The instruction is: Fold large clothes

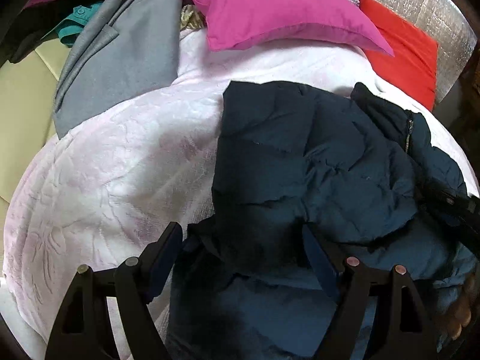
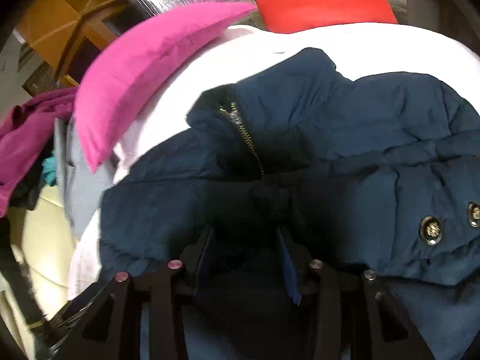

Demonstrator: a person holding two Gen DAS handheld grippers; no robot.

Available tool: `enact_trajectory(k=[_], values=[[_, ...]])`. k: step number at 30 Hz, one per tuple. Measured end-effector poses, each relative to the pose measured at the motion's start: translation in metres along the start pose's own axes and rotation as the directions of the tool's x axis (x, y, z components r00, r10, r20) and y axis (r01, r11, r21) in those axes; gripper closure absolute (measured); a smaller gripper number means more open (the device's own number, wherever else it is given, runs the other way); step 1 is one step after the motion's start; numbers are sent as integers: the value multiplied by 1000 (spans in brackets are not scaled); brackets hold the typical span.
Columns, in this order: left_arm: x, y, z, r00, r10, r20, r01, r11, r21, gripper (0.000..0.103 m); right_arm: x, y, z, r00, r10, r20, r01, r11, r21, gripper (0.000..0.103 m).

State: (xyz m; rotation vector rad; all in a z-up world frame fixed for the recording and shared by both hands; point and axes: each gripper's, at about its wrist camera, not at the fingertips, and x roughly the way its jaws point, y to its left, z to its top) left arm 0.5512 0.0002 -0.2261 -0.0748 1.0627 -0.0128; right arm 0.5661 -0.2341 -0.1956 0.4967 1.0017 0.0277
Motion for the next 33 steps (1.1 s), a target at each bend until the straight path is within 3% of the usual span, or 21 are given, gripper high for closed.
enact_trajectory(k=[6, 9, 12, 15, 17, 22, 25, 29, 33], values=[[-20, 2, -4, 998, 9, 61, -10, 1000, 25, 21, -57, -16, -35, 994, 82, 73, -80, 996, -33, 58], [0, -4, -10, 998, 64, -25, -62, 996, 62, 21, -43, -29, -56, 997, 69, -22, -69, 997, -19, 58], [-1, -4, -11, 998, 61, -30, -59, 997, 59, 21, -38, -34, -66, 997, 60, -50, -61, 998, -26, 58], [-15, 3, -9, 999, 45, 11, -45, 998, 45, 21, -69, -41, -67, 994, 105, 15, -105, 994, -9, 58], [-24, 12, -6, 998, 38, 45, -38, 999, 15, 21, -96, -54, -65, 991, 81, 102, -82, 997, 2, 58], [-32, 37, 0, 997, 31, 75, -24, 995, -93, 21, -154, -115, -41, 949, -42, 311, -16, 983, 181, 57], [-17, 34, -1, 997, 70, 22, -69, 995, -71, 21, -154, -145, -28, 944, -100, 314, 10, 961, 276, 57], [4, 20, -6, 992, 120, -43, -120, 993, 1, 21, -132, -186, -32, 957, -100, 272, -22, 911, 412, 56], [3, 12, -8, 988, 150, -30, -149, 988, 36, 21, -114, -200, -42, 965, -70, 251, -59, 879, 473, 60]])
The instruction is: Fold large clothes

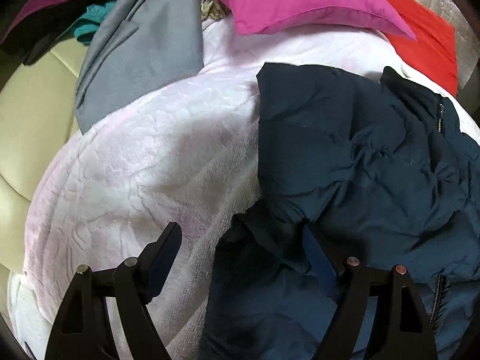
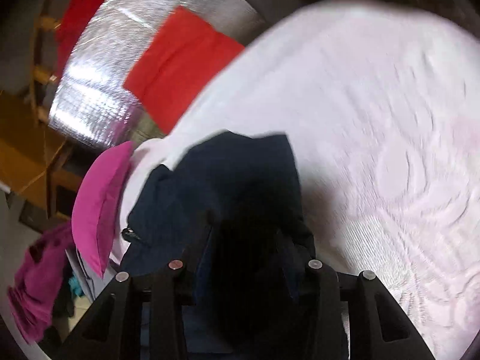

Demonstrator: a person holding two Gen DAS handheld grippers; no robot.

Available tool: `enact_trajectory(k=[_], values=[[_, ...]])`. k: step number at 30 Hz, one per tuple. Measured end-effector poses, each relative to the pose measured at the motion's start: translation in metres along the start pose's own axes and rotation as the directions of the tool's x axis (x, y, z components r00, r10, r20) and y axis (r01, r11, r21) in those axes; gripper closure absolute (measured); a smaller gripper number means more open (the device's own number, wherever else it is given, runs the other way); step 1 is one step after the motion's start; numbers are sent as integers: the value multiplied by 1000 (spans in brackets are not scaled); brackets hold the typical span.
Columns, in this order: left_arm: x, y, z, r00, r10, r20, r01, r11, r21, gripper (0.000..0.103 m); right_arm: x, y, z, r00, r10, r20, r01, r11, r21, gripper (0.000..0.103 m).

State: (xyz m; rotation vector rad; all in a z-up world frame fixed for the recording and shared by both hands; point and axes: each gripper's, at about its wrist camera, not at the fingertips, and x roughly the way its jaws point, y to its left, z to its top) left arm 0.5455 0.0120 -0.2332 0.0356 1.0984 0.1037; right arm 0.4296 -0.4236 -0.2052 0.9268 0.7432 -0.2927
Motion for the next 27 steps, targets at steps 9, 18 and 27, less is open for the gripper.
enact_trajectory(k=[9, 18, 27], values=[[-31, 7, 2, 992, -34, 121, 37, 999, -22, 21, -47, 42, -29, 996, 80, 33, -72, 976, -207, 59], [-1, 2, -5, 1000, 4, -6, -4, 1000, 12, 19, 5, 42, -60, 991, 14, -131, -43, 975, -219, 48], [-65, -13, -8, 962, 36, 272, -61, 995, 85, 19, -37, 53, -64, 993, 102, -67, -115, 961, -250, 43]])
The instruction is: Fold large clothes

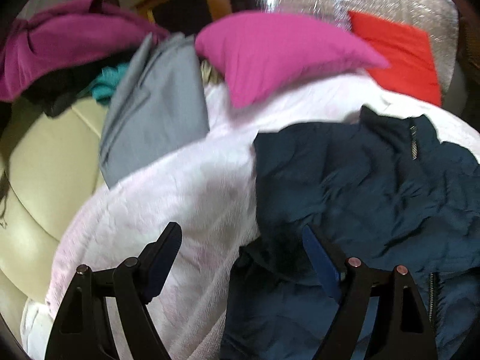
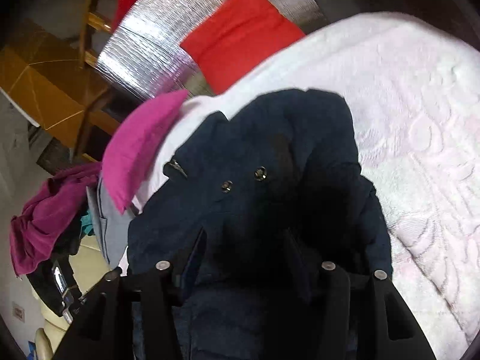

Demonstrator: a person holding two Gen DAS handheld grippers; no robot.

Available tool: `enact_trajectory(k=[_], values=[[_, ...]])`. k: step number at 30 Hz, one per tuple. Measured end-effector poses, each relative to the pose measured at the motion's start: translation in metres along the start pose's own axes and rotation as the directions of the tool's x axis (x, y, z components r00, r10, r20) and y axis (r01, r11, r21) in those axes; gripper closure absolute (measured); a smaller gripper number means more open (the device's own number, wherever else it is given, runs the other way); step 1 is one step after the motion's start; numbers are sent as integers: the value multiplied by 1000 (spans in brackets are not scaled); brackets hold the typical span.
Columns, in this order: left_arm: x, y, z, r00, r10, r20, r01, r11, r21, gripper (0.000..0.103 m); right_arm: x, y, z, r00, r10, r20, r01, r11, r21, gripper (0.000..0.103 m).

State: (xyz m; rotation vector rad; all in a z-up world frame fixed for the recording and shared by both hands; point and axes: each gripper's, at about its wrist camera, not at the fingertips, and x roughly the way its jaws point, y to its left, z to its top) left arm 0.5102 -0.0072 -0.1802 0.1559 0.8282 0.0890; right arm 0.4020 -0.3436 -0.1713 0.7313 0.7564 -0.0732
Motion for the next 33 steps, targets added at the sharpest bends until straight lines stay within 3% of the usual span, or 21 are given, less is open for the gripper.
enact_trajectory(k=[8, 15, 21, 28, 33], values=[[-32, -1, 4, 990, 10, 144, -17, 999, 48, 19, -8, 8, 1, 1000, 8, 4, -8, 999, -40, 43], [-35, -3, 5, 987, 0, 163, -10, 998, 61, 19, 23, 34, 3, 999, 15, -47, -19, 996, -86, 43], [-33, -9, 5, 986, 2, 167, -14, 997, 72, 19, 73, 36, -1, 989, 12, -150, -22, 997, -68, 43], [-19, -12, 3, 994, 2, 114, -11, 997, 82, 19, 66, 33, -9, 988, 18, -151, -31, 996, -89, 43], [18, 3, 0, 998, -7, -60, 8, 1000, 12, 19, 20, 12, -3, 998, 21, -52, -25, 997, -73, 43]])
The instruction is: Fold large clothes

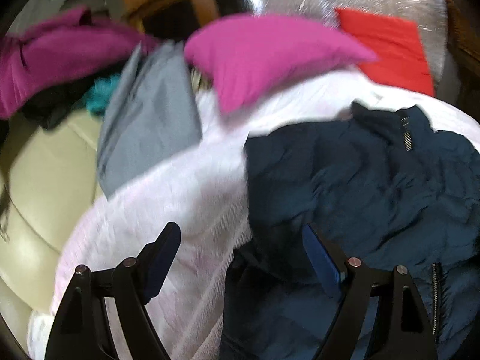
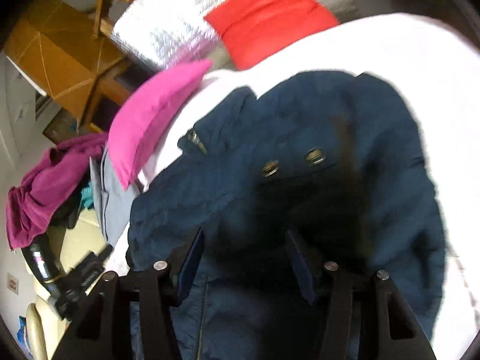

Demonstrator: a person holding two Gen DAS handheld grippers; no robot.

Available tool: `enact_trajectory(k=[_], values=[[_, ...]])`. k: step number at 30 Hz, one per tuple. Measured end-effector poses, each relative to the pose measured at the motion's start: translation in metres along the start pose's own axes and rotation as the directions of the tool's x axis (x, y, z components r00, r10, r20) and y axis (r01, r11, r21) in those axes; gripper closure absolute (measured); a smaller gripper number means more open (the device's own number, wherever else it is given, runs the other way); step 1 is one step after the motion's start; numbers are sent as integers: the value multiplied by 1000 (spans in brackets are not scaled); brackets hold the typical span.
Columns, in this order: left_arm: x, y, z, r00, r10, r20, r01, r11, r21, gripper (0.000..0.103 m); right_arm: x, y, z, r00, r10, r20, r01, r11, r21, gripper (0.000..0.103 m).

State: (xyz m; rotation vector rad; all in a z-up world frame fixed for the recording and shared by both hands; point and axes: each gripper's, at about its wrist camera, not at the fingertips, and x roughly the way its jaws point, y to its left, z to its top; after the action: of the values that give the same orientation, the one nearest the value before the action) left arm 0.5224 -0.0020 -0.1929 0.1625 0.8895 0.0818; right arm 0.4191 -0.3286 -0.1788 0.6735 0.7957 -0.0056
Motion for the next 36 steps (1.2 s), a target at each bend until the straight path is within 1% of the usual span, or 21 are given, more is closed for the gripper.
enact_trajectory(k=[2, 3, 5, 7, 8, 10, 11, 15, 18, 20, 23, 24, 25, 26, 27, 28, 29, 31, 32, 33, 36], values=[[14, 12, -2, 996, -44, -75, 39, 997, -69, 19, -19, -13, 2, 999, -27, 44, 26, 999, 20, 42], [23, 21, -3, 988, -97, -118, 82, 988, -127, 19, -29, -24, 2, 997, -40, 65, 37, 998, 42, 40], [36, 34, -6, 965, -205, -164, 163, 957, -238, 19, -46, -42, 4, 993, -54, 103, 46, 996, 83, 35], [44, 49, -10, 935, -309, -174, 233, 904, -358, 19, -57, -57, 6, 988, -76, 134, 60, 991, 121, 33], [46, 54, -12, 927, -338, -161, 251, 880, -403, 19, -61, -68, 8, 985, -91, 147, 69, 986, 152, 31], [47, 60, -16, 923, -356, -144, 257, 852, -456, 19, -62, -84, 12, 983, -103, 151, 72, 977, 200, 30], [48, 60, -17, 922, -357, -148, 253, 848, -466, 19, -60, -92, 13, 983, -105, 150, 70, 973, 220, 30], [51, 54, -17, 927, -333, -175, 229, 870, -437, 19, -42, -100, 24, 992, -64, 110, 37, 972, 233, 30], [57, 55, -14, 932, -315, -180, 210, 873, -440, 19, -25, -100, 34, 994, -66, 85, 45, 974, 223, 30], [62, 55, -14, 934, -306, -185, 201, 878, -435, 19, -9, -104, 42, 998, -47, 38, 37, 971, 237, 30], [69, 53, -14, 932, -304, -198, 204, 891, -406, 19, 4, -101, 46, 998, -51, 38, 42, 975, 218, 29], [69, 52, -13, 933, -301, -196, 204, 893, -401, 19, 9, -97, 48, 997, -70, 34, 62, 978, 198, 32], [69, 52, -12, 936, -295, -193, 200, 895, -398, 19, 13, -91, 49, 995, -97, 35, 89, 981, 173, 38], [72, 50, -10, 938, -286, -194, 193, 899, -393, 19, 18, -82, 50, 992, -126, 26, 121, 983, 134, 63], [69, 49, -10, 944, -269, -193, 179, 906, -384, 19, 21, -75, 50, 988, -154, 23, 151, 983, 107, 68], [66, 48, -9, 947, -259, -191, 173, 910, -375, 19, 22, -64, 49, 980, -196, 43, 193, 979, 66, 68], [63, 47, -8, 949, -252, -187, 172, 916, -362, 19, 21, -50, 48, 974, -219, 66, 218, 976, 17, 69], [55, 46, -8, 955, -239, -178, 169, 926, -336, 19, 15, -37, 48, 969, -224, 107, 226, 974, -9, 69], [53, 47, -9, 956, -235, -175, 169, 931, -324, 19, 12, -35, 47, 965, -227, 127, 229, 973, -2, 69], [50, 48, -10, 958, -228, -174, 167, 938, -305, 19, 11, -36, 47, 964, -232, 131, 232, 973, 14, 69], [45, 53, -10, 964, -208, -163, 158, 949, -274, 19, 19, -46, 44, 955, -288, 71, 286, 957, 41, 69]])
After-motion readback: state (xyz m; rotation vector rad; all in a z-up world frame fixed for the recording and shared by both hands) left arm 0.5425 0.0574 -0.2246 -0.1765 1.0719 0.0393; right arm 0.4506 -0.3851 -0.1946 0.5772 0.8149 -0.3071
